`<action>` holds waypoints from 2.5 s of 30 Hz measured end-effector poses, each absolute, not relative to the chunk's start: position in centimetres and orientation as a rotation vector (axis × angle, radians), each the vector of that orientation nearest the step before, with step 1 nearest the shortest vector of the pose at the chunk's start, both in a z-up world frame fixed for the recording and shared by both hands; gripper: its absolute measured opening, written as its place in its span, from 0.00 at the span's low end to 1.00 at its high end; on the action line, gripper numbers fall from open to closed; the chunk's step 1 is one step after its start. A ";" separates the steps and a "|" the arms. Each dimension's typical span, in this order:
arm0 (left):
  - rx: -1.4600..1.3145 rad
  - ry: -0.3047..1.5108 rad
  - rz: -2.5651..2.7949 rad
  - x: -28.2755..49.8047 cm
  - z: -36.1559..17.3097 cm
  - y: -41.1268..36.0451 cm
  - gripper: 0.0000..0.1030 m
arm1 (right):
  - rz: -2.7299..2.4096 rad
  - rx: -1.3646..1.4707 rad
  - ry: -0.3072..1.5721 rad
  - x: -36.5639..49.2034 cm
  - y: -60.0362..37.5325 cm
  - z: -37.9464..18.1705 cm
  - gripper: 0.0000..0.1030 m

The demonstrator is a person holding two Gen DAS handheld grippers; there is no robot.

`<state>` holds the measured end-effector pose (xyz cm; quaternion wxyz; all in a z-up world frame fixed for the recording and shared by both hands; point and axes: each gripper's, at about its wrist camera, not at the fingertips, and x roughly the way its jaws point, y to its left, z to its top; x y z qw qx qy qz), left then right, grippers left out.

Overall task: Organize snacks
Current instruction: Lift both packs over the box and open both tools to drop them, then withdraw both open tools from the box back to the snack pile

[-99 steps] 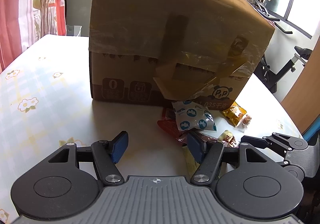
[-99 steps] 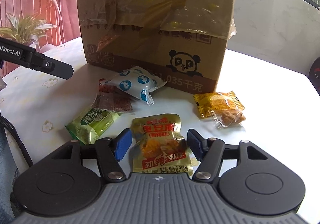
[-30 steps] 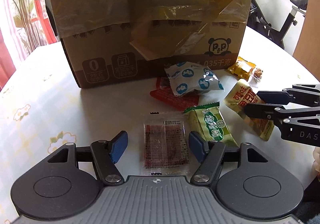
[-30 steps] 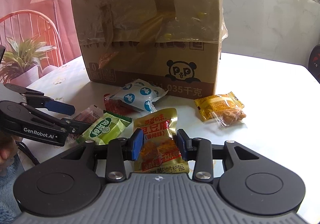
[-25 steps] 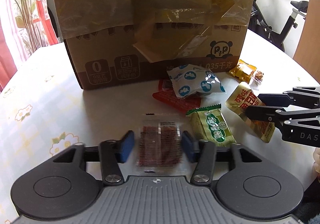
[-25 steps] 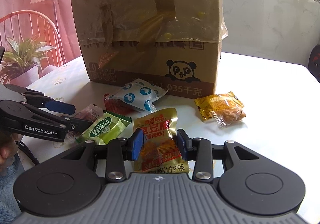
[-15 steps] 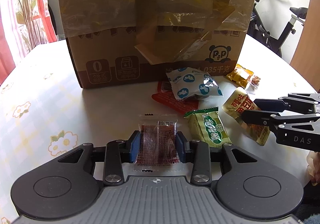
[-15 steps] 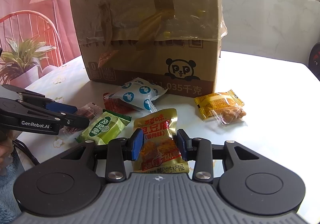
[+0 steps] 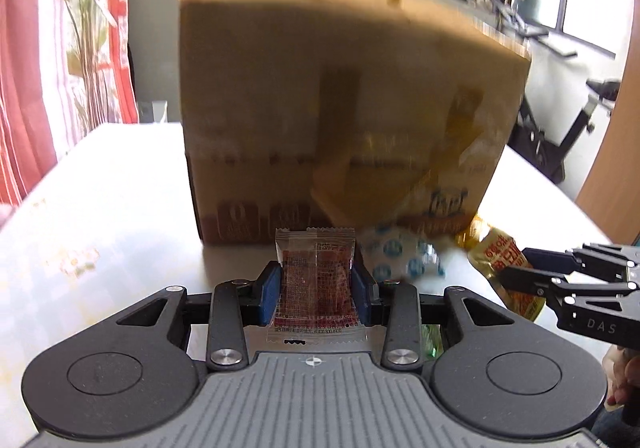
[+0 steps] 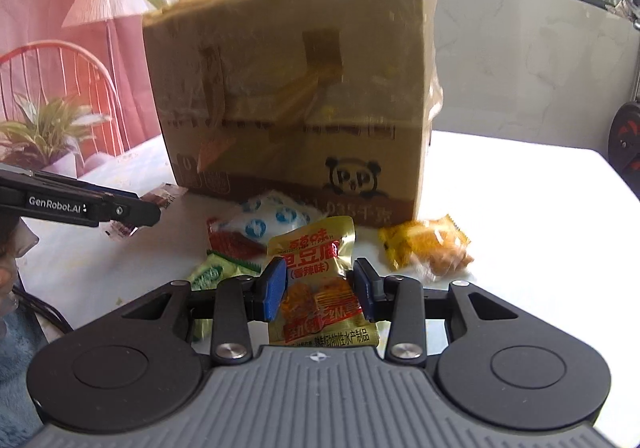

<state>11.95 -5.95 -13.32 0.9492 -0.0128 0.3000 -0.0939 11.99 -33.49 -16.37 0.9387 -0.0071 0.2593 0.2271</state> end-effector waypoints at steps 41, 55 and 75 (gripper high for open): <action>-0.029 0.381 -0.281 21.9 0.2 -6.6 0.56 | 0.467 0.005 0.290 21.9 -33.1 -0.8 0.53; -0.041 0.387 -0.284 16.3 -2.0 -6.2 0.57 | 0.455 0.036 0.220 17.3 -35.5 -3.8 0.53; -0.156 0.629 -0.236 14.6 -11.2 -7.0 0.57 | 0.274 0.054 0.587 17.0 -38.2 -16.5 0.53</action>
